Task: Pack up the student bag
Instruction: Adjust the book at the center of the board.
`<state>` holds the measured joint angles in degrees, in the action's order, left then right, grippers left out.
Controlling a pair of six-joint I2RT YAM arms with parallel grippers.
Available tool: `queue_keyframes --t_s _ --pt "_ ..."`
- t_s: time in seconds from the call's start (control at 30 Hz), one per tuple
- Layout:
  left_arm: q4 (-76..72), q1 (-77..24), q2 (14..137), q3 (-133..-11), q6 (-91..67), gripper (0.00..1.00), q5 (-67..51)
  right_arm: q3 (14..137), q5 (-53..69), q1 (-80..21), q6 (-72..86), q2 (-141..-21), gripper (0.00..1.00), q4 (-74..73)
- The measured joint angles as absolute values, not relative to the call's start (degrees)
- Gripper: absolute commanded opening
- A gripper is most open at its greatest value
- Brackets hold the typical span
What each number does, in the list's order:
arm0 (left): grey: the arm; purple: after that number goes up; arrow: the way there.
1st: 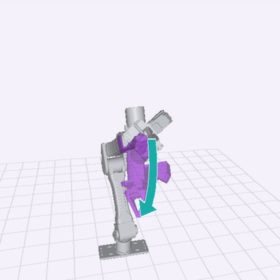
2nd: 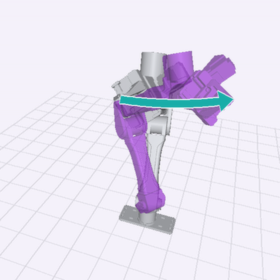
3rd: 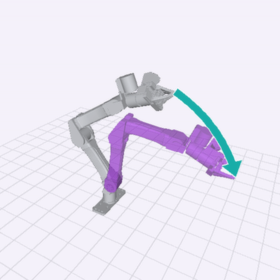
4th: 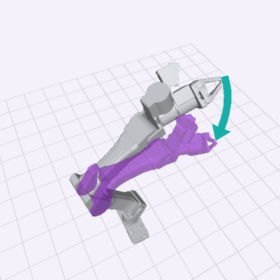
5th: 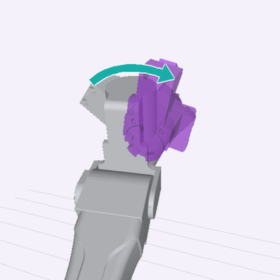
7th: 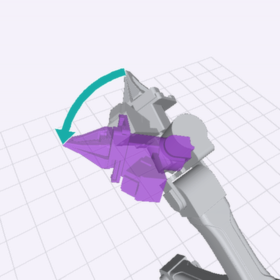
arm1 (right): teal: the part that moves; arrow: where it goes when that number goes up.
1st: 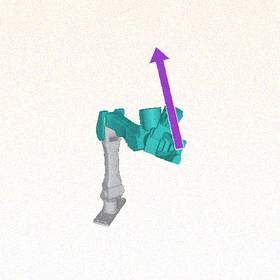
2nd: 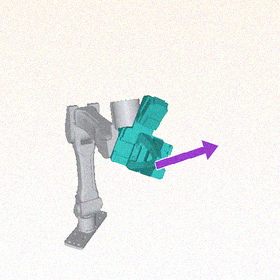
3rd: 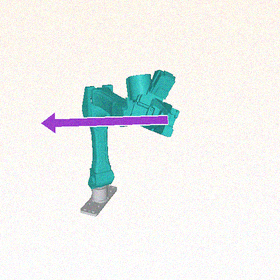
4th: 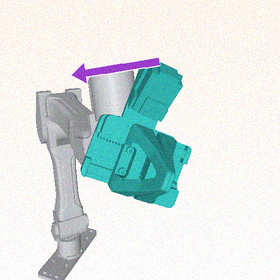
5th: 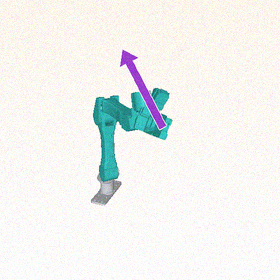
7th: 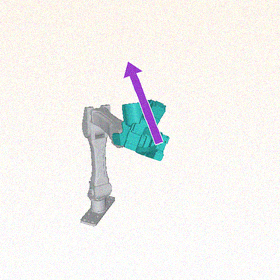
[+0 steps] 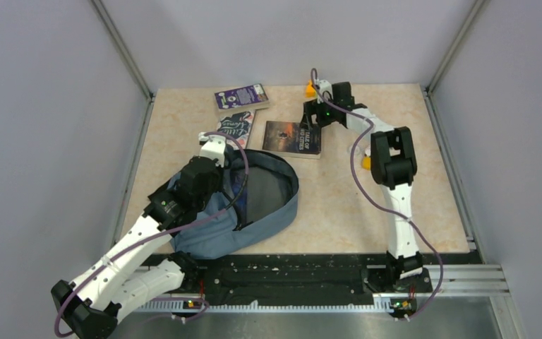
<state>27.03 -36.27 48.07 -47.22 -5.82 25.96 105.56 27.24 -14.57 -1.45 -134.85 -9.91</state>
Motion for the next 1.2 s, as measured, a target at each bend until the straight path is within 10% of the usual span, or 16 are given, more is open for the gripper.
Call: queue_keyframes --t_s 0.3,0.7,1.2 --pt "27.0 -36.1 48.1 -47.2 -5.8 0.00 25.9 114.3 35.3 -14.1 -5.4 -139.9 0.74 -19.9" --pt "27.1 -36.0 48.6 -47.2 -5.8 0.00 25.6 71.9 44.5 -13.5 1.3 -114.1 0.76 -14.7" --pt "28.9 -34.6 48.9 -49.0 -7.9 0.00 31.4 92.6 39.7 -13.5 11.6 -127.7 0.78 -13.8"
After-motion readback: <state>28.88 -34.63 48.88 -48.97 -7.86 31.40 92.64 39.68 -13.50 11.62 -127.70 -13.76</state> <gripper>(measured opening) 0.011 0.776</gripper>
